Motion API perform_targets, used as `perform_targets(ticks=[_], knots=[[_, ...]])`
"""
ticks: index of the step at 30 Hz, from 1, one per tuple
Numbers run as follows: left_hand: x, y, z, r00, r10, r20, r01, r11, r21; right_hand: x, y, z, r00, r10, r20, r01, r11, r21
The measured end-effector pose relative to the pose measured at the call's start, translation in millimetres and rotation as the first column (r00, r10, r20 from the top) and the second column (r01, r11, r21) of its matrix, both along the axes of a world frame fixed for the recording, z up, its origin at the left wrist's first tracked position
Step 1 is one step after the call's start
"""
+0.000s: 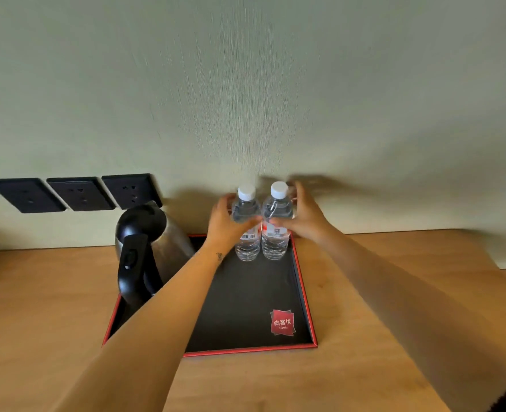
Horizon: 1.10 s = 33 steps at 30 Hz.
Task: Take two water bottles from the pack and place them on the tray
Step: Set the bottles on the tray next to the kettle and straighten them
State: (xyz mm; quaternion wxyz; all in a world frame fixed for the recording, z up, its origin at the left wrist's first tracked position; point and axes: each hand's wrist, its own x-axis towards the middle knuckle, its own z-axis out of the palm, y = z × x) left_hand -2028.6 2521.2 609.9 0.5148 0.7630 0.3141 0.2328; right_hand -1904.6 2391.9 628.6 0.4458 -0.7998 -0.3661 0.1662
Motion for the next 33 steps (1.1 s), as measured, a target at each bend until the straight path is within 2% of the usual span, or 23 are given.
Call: perform_targets(ticks=[4, 11, 19, 25, 33], knots=[[2, 0, 32, 0.994, 0.104, 0.018, -0.105, 0.979, 0.173, 2, 5, 31, 0.975, -0.028, 0.22, 0.025, 1.0, 0.017], [6, -1, 57, 0.993, 0.059, -0.101, -0.036, 0.975, 0.219, 0, 14, 47, 0.891, 0.044, 0.453, 0.062, 0.974, -0.217], [10, 6, 57, 0.981, -0.069, -0.18, 0.123, 0.942, 0.312, 6, 7, 53, 0.879, 0.206, 0.43, -0.101, 0.961, -0.256], [8, 11, 55, 0.96, -0.206, -0.192, 0.25, 0.937, 0.245, 13, 2, 49, 0.845, 0.259, 0.469, -0.159, 0.957, -0.242], [7, 14, 56, 0.922, -0.298, -0.248, 0.366, 0.88, 0.303, 16, -2, 48, 0.842, 0.324, 0.432, -0.237, 0.941, -0.243]])
